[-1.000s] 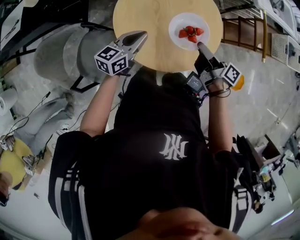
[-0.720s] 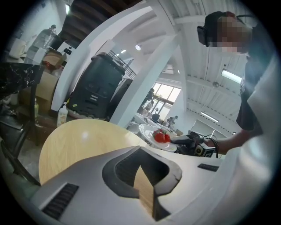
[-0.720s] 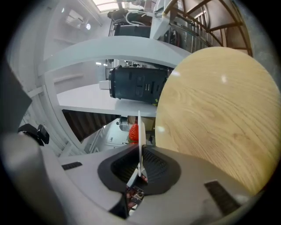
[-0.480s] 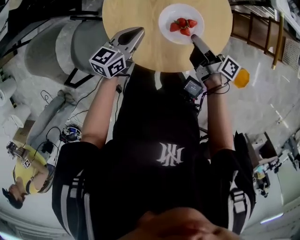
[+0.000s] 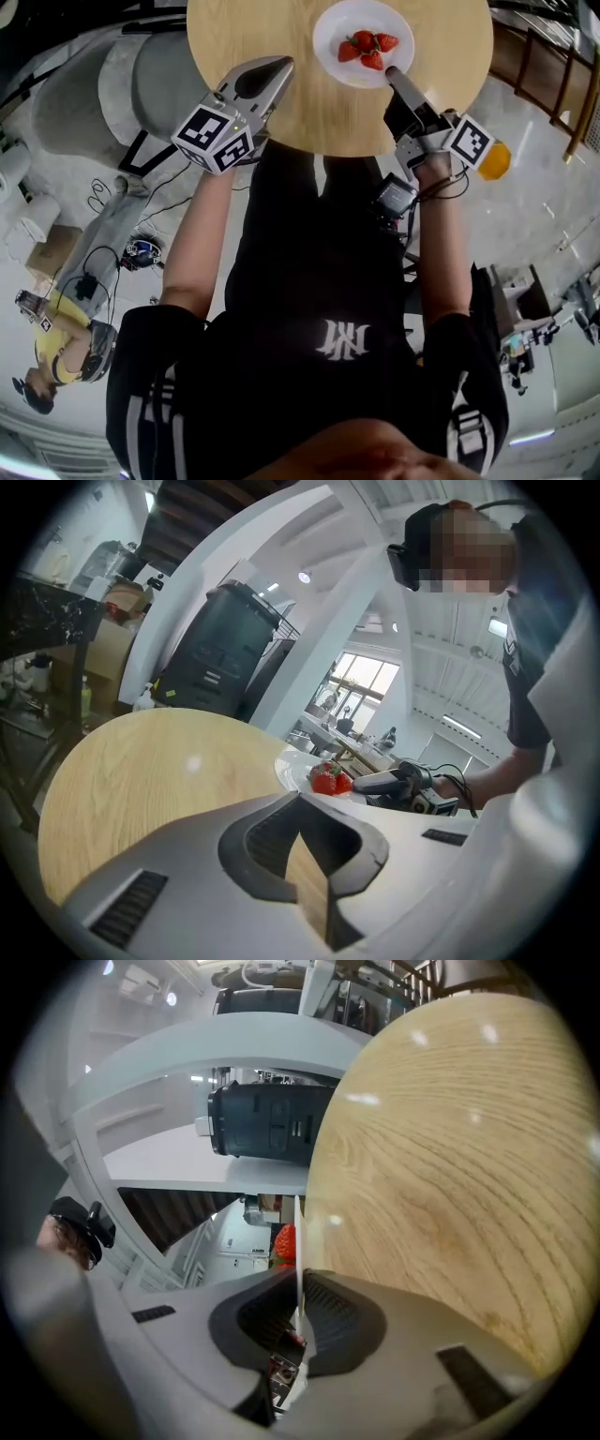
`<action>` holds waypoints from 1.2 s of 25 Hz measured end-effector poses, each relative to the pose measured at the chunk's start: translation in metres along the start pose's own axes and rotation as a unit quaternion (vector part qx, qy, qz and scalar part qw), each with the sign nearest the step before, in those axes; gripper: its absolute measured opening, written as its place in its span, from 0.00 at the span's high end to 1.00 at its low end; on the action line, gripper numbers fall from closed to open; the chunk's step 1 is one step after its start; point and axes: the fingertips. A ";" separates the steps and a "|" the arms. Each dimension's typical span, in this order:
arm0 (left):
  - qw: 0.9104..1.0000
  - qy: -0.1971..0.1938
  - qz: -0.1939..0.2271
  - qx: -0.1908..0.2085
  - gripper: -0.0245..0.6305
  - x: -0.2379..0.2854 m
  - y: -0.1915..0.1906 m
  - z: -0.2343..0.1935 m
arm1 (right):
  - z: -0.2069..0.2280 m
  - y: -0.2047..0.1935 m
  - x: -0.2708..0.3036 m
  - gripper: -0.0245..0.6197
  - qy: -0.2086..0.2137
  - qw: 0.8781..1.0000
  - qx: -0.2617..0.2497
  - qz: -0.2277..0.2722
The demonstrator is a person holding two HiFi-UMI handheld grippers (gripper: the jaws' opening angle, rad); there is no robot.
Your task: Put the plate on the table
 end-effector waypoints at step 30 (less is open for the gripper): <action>0.999 -0.019 -0.032 0.028 0.94 0.027 -0.031 0.004 | 0.042 -0.010 0.010 0.92 -0.026 1.000 0.010 -0.010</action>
Point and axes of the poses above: the fingertips, and each gripper's own axes: x forward along the fingers, z to its right, y out of its top, and after that the axes turned 3 degrees about -x, right-handed
